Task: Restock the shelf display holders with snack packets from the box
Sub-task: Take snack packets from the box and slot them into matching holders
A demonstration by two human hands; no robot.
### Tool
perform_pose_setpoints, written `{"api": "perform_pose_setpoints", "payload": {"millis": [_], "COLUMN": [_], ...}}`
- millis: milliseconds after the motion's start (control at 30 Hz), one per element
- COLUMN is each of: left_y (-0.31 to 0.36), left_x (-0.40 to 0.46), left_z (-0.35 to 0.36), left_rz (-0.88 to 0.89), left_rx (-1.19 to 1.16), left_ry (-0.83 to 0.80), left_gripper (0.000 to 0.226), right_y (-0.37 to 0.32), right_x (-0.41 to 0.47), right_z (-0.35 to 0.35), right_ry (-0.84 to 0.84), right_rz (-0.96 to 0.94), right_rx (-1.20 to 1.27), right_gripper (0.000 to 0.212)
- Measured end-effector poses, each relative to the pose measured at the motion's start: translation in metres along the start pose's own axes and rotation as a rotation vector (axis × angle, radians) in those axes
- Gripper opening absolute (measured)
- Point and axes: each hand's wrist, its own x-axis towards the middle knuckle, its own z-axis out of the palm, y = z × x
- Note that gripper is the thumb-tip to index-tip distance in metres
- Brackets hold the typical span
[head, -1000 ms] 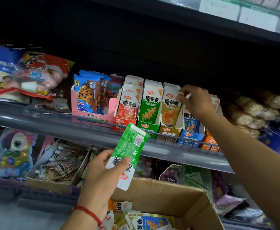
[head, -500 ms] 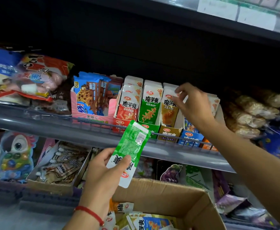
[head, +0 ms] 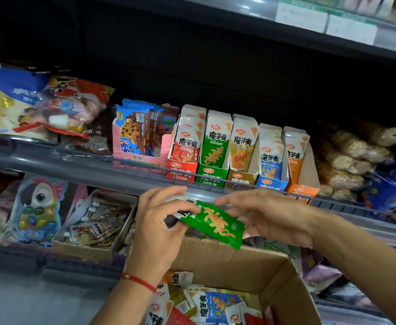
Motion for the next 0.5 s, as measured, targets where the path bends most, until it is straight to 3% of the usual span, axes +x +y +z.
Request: {"api": "perform_pose_setpoints", "payload": {"millis": [100,200,267,333,500], "left_y": [0.004,0.016,0.021,0.022,0.020], "left_x": [-0.001,-0.006,-0.009,-0.012,-0.016], "left_z": [-0.001,0.000,0.002,0.006,0.012], "left_rz": [-0.104,-0.546,-0.729,-0.713,-0.431], "left_rx": [-0.184,-0.801,-1.034,-0.982,-0.369], "left_ry": [-0.008,-0.013,-0.011,-0.037,-0.193], "left_gripper": [0.056,0.046,0.030,0.030,0.049], "right_y": [0.029,0.054,0.066,0.073,0.048], "right_x": [0.003,0.007,0.011,0.013,0.010], "right_z": [0.008,0.017,0.024,0.029,0.034], "right_ry": [0.037,0.164,0.237,0.278,0.419], "right_rz": [-0.097,-0.199,-0.236,-0.233,-0.429], "right_rx": [0.083,0.128,0.115,0.054,-0.561], "right_gripper": [0.044,0.043,0.041,0.041,0.060]}}
